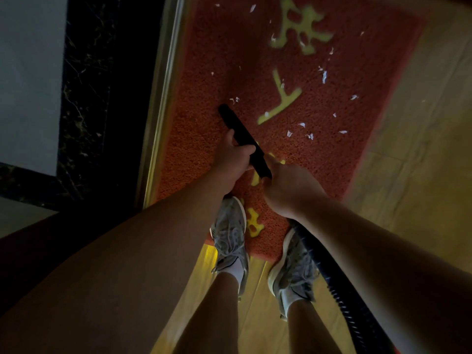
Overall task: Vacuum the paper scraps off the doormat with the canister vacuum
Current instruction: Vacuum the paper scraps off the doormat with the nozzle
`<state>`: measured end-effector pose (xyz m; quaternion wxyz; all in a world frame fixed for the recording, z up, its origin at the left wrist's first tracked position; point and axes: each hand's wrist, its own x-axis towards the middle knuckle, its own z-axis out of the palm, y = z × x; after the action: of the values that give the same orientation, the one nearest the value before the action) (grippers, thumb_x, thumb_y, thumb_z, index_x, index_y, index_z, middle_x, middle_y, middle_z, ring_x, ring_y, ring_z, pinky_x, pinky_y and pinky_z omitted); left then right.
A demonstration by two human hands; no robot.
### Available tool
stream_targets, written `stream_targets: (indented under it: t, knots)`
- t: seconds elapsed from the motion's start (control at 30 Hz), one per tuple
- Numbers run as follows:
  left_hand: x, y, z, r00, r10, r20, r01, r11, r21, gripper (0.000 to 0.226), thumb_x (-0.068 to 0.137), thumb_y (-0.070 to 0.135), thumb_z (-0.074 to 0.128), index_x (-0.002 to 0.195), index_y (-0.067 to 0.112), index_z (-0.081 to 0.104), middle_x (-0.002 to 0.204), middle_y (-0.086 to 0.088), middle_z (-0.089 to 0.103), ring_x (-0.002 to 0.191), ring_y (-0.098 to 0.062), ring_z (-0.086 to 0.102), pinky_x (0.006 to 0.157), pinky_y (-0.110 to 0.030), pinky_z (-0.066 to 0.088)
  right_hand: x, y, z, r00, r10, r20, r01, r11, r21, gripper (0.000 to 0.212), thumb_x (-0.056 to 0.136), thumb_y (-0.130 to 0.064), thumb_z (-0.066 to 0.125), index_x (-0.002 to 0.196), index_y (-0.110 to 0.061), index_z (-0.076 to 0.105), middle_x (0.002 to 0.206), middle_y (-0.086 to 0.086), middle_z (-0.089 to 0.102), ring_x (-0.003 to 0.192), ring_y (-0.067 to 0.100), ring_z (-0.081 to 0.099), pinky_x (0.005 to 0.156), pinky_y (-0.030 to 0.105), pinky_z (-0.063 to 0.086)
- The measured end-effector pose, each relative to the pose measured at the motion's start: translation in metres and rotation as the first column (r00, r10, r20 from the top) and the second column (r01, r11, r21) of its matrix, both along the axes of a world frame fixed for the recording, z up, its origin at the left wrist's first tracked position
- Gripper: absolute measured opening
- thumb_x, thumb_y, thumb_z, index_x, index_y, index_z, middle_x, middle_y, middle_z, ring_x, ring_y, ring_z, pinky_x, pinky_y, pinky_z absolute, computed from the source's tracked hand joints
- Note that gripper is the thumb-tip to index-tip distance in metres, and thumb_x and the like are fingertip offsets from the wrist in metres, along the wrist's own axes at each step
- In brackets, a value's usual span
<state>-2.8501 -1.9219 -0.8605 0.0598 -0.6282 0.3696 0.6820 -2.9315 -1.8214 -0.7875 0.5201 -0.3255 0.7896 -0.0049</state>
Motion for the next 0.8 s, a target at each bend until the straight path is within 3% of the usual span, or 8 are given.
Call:
stream_targets:
  t: [0.13,0.3,0.37,0.57,0.8]
  knots:
    - [-0.007,0.000,-0.003,0.999,-0.032,0.024,0.032,0.999,-0.013,0.074,0.095,0.007,0.061,0.158,0.023,0.026,0.155,-0.015,0.040,0.125,-0.031,0.058,0.087,-0.042,0.061,-0.006,0.003,-0.003,1.000,-0.008,-0.006,0.008,1.000,-0.010,0.059,0.100,-0.022,0.039,0.156,-0.029,0.024,0.091,0.009,0.060,0.075,0.024,0.062,0.053,0.027,0.041]
    - [-0.015,0.006,-0.001,0.997,-0.068,0.041,0.068,0.997,-0.023,0.079,0.090,0.013,0.064,0.158,0.025,0.025,0.155,-0.014,0.040,0.128,-0.031,0.055,0.098,-0.050,0.055,-0.011,0.010,-0.005,0.999,-0.033,-0.024,0.032,0.999,-0.033,0.058,0.098,-0.021,0.041,0.154,-0.027,0.029,0.104,0.013,0.067,0.082,0.029,0.066,0.061,0.031,0.048]
    - [-0.019,0.007,0.001,0.995,-0.084,0.048,0.085,0.996,-0.028,0.083,0.085,0.017,0.066,0.158,0.026,0.027,0.154,-0.012,0.041,0.127,-0.030,0.056,0.097,-0.049,0.056,-0.013,0.013,-0.005,0.999,-0.048,-0.018,0.047,0.998,-0.036,0.054,0.098,-0.022,0.040,0.152,-0.025,0.031,0.103,0.013,0.067,0.086,0.030,0.066,0.064,0.033,0.051]
    - [-0.026,0.014,-0.003,0.996,-0.075,0.051,0.076,0.997,-0.018,0.076,0.094,0.007,0.063,0.158,0.026,0.027,0.154,-0.014,0.041,0.123,-0.029,0.059,0.089,-0.044,0.061,-0.019,0.021,-0.004,0.997,-0.082,-0.002,0.082,0.996,-0.027,0.058,0.098,-0.023,0.038,0.155,-0.027,0.026,0.101,0.014,0.066,0.087,0.031,0.067,0.064,0.037,0.055]
    - [-0.037,0.030,-0.002,0.993,-0.108,0.057,0.109,0.994,-0.029,0.076,0.094,0.006,0.062,0.158,0.024,0.027,0.152,-0.014,0.044,0.121,-0.028,0.060,0.094,-0.046,0.058,-0.023,0.039,-0.009,0.992,-0.122,0.023,0.123,0.992,-0.033,0.063,0.096,-0.023,0.040,0.156,-0.034,0.022,0.093,0.010,0.064,0.081,0.030,0.066,0.058,0.035,0.052]
